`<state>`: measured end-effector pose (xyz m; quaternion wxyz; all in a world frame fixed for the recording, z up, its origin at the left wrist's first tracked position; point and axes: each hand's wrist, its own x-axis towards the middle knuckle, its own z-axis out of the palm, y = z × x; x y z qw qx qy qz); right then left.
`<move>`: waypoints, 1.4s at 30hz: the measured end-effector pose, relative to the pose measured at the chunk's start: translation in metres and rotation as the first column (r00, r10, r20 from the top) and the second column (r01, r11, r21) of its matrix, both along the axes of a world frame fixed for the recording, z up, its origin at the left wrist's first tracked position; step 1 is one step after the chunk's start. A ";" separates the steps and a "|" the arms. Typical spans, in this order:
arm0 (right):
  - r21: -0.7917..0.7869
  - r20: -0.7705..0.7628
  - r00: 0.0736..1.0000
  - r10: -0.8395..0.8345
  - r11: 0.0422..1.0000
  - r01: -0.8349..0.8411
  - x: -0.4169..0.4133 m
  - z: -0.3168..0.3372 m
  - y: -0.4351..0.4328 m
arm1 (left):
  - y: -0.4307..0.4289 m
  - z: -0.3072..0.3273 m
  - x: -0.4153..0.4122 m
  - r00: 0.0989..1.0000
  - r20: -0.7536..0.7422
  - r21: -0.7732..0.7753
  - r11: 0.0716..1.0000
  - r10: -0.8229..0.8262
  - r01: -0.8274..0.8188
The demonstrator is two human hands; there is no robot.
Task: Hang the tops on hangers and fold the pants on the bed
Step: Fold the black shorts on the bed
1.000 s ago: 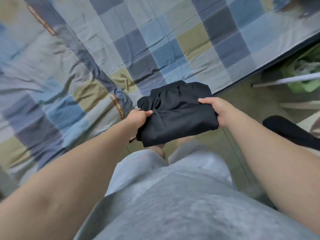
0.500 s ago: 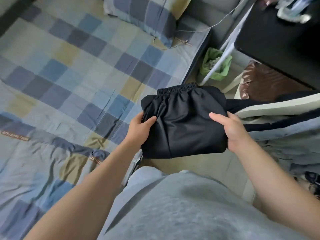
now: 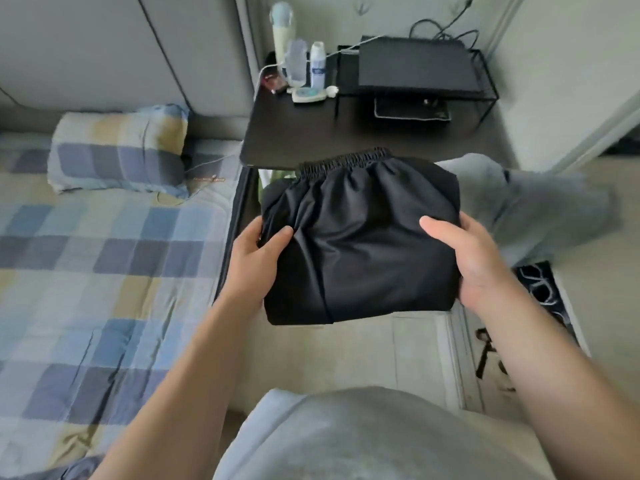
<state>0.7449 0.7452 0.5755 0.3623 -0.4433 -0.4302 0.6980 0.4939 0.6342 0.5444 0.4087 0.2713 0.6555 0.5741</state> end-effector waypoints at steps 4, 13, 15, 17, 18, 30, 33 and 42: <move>0.010 -0.020 0.991 -0.135 0.991 0.135 0.102 0.018 0.034 | 0.070 0.025 0.087 0.989 -0.055 0.069 0.988 -0.136 0.140; -0.031 -0.041 0.868 -0.496 0.868 0.495 0.279 0.029 0.059 | 0.210 0.062 0.253 0.843 -0.124 0.093 0.840 -0.524 0.535; -0.064 -0.007 0.806 -0.591 0.805 0.590 0.311 0.026 0.062 | 0.237 0.065 0.292 0.789 -0.110 0.094 0.784 -0.605 0.614; -0.093 -0.021 0.753 -0.658 0.751 0.654 0.343 0.021 0.066 | 0.264 0.065 0.330 0.723 -0.090 0.086 0.718 -0.685 0.691; -0.105 -0.040 0.724 -0.688 0.724 0.682 0.358 0.018 0.069 | 0.278 0.065 0.349 0.690 -0.089 0.071 0.686 -0.719 0.724; -0.362 -0.041 0.126 -0.991 0.132 0.923 0.451 -0.056 0.130 | 0.449 0.012 0.568 0.112 -0.240 -0.321 0.188 -0.964 0.928; -0.399 0.038 -0.001 -0.999 -0.016 0.917 0.480 -0.075 0.139 | 0.470 -0.017 0.616 0.012 -0.224 -0.338 0.089 -0.975 0.937; -0.338 0.152 -0.159 -0.975 -0.203 0.919 0.563 -0.126 0.142 | 0.487 -0.081 0.735 -0.156 -0.102 -0.301 -0.120 -0.982 0.946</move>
